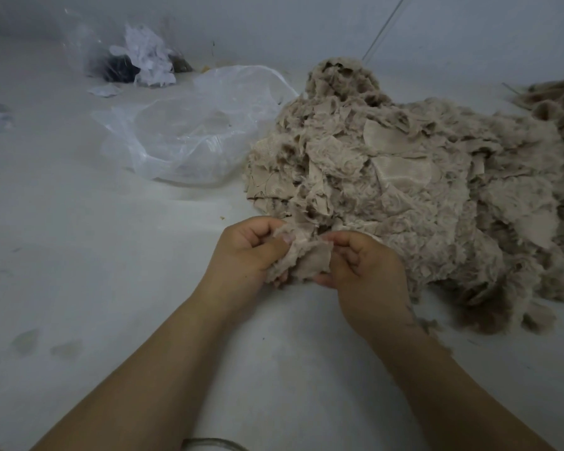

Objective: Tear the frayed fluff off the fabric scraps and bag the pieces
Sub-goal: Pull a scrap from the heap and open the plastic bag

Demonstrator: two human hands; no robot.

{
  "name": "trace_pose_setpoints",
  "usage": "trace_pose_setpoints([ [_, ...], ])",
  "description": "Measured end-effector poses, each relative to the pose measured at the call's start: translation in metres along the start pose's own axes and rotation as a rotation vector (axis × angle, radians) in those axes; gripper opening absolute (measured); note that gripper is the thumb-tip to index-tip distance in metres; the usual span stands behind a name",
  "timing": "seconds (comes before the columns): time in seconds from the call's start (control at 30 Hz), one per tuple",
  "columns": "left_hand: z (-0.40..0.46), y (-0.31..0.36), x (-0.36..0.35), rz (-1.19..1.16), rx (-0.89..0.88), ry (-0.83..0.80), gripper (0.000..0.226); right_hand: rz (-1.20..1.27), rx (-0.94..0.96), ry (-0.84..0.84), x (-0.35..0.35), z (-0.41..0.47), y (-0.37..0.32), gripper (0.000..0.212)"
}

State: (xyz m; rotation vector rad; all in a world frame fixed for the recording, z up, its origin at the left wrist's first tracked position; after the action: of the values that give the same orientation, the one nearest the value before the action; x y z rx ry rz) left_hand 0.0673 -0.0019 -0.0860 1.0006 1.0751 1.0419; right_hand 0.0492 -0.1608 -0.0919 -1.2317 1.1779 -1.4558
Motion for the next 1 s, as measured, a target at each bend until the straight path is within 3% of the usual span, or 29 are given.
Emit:
trace_pose_setpoints([
  [0.13,0.0,0.0,0.001,-0.096,0.054,-0.066,0.013,0.018,0.096,-0.027,0.001,0.0,-0.008,0.046],
  [0.23,-0.003,-0.003,-0.005,0.017,0.05,-0.108,0.026,0.017,0.145,-0.065,-0.002,-0.003,-0.011,0.055],
  [0.4,-0.002,0.0,-0.002,0.117,-0.003,-0.042,0.013,-0.047,0.17,0.036,0.003,-0.004,-0.012,0.041],
  [0.53,0.002,0.004,0.01,0.075,-0.033,0.08,0.028,-0.127,0.194,0.089,0.004,-0.006,-0.013,0.038],
  [0.67,0.0,0.001,0.002,0.051,-0.016,-0.015,0.024,-0.193,0.223,0.135,0.006,-0.008,-0.02,0.041],
  [0.8,-0.002,0.002,-0.007,0.259,-0.117,-0.14,0.012,-0.045,0.147,0.055,0.002,-0.008,-0.019,0.038],
  [1.0,-0.003,-0.002,-0.01,0.21,-0.033,-0.168,0.016,0.139,-0.025,-0.004,0.001,-0.007,-0.012,0.019],
])
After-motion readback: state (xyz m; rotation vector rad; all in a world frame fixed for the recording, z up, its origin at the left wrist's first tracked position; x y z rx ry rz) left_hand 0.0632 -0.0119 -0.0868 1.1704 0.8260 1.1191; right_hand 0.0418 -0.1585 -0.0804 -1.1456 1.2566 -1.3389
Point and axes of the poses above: each hand's wrist, its own z-axis towards the middle knuckle, its own x-axis out of the back of the hand, y = z × x, the point moved 5 cm from there along z, towards the middle knuckle, and after that the axes turned 4 degrees about -x, right-handed, at the moved point
